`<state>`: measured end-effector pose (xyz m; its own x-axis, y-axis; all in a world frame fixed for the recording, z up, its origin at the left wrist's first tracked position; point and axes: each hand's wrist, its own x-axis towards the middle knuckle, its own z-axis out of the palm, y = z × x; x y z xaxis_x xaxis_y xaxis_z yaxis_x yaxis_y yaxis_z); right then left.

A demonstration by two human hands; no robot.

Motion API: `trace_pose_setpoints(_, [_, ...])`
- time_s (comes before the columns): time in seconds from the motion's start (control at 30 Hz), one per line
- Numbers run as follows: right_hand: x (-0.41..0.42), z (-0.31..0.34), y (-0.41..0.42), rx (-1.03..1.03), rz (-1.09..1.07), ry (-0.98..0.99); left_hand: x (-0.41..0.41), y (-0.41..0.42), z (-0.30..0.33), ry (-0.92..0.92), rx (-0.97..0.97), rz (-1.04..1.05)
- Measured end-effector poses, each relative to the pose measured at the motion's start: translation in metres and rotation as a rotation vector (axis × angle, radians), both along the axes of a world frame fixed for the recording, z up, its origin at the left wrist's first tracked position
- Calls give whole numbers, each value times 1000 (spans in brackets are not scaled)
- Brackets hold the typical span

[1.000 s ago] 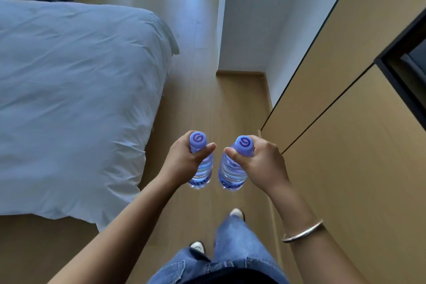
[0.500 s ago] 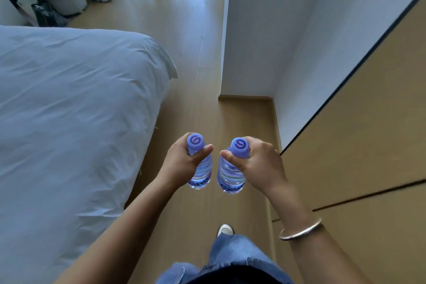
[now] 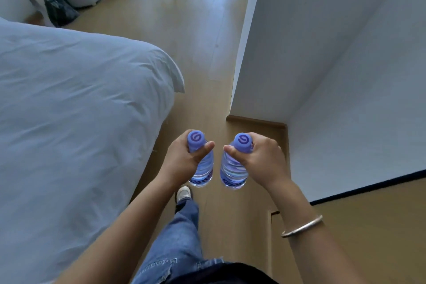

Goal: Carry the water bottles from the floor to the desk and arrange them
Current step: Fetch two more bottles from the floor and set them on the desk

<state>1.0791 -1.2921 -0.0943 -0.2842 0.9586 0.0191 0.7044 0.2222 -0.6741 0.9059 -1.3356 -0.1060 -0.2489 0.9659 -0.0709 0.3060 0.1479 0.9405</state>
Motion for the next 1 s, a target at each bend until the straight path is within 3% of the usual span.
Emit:
trace_pose_setpoints(0.53, [-143,30,275,16,-56,101,-144,289,18,94,13,-37])
trace_pose_setpoints(1.0, [-184,26,533,3,-4,68,-172,539,21,102,-9,21])
